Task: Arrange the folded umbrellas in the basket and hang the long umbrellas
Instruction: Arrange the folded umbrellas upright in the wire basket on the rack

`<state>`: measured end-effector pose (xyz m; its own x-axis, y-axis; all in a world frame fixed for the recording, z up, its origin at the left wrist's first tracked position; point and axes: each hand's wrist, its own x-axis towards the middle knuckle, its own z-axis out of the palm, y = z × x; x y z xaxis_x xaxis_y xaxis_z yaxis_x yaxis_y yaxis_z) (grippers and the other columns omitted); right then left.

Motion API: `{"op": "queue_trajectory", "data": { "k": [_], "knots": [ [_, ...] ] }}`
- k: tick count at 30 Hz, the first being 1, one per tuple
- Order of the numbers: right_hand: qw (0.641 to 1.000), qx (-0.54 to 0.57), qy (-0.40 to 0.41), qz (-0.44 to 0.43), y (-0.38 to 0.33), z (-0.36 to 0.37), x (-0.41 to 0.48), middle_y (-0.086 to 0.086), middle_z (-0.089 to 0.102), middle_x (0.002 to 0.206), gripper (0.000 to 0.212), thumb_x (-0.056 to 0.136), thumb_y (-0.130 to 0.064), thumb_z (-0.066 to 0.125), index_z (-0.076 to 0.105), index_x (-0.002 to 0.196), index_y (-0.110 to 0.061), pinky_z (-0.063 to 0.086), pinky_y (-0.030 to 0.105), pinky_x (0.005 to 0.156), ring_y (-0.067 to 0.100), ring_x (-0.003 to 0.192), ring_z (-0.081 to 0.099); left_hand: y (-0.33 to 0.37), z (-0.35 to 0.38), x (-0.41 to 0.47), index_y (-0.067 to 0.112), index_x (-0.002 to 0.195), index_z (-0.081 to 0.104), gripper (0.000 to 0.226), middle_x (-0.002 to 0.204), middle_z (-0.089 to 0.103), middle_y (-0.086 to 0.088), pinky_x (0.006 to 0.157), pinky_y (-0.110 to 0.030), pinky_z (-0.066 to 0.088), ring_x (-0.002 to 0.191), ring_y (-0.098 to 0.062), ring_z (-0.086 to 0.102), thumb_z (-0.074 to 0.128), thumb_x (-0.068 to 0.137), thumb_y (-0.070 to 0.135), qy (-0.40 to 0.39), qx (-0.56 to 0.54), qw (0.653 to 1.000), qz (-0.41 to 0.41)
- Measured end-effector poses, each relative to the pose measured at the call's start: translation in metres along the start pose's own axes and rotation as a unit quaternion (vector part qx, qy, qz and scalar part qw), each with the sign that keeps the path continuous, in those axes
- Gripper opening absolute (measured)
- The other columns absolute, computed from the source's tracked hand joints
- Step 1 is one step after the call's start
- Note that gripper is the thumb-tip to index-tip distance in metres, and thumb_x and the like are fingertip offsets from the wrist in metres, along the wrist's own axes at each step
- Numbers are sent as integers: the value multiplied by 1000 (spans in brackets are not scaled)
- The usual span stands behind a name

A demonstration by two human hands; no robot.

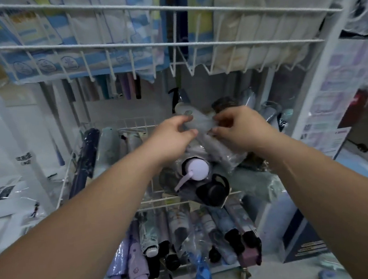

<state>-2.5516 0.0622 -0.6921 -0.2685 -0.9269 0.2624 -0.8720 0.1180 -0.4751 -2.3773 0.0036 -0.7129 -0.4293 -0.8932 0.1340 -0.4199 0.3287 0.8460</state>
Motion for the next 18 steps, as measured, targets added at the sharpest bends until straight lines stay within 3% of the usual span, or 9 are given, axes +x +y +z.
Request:
{"op": "queue_trajectory", "data": {
  "k": [3,5,9,13,16,18],
  "knots": [
    [1000,-19,-14,-5,7,-4,7,-1,67,126,45,87,-39,71,65,129,-26,41,22,90,20,116,60,8,14,12,30,146,49,49,119,68,-12,68,-23,47,84,-22,67,60,98,29,-13,7,999,-35],
    [997,-56,-57,-16,5,-6,13,0,62,134,51,89,-41,69,58,137,-26,41,23,97,21,123,57,8,19,19,29,148,46,51,101,69,-10,67,-30,50,71,-22,63,60,98,26,-10,3,999,-49],
    [987,-68,-147,-23,0,-1,19,5,56,142,56,94,-37,64,47,146,-26,42,27,103,24,126,55,8,28,25,23,149,44,55,102,71,-15,84,-45,61,81,-34,72,60,98,13,-31,-49,996,-70],
    [994,29,-101,-34,0,9,15,3,62,135,52,93,-28,68,51,143,-25,45,23,94,20,119,60,3,32,22,17,144,51,55,101,68,-21,86,-51,58,82,-33,65,67,93,4,-21,-138,988,-69],
    [991,117,-58,-27,-5,15,15,0,64,128,55,90,-27,72,53,142,-24,48,22,85,18,112,61,-2,28,21,21,143,53,57,90,62,-12,88,-60,56,81,-31,62,70,91,5,6,-189,980,-59],
    [985,163,-48,-25,-11,19,16,-3,63,127,56,89,-25,73,54,142,-24,48,22,83,16,111,61,-6,21,19,24,143,52,55,88,62,-5,86,-55,59,80,-27,66,68,93,5,23,-225,973,-50]
  ]
}}
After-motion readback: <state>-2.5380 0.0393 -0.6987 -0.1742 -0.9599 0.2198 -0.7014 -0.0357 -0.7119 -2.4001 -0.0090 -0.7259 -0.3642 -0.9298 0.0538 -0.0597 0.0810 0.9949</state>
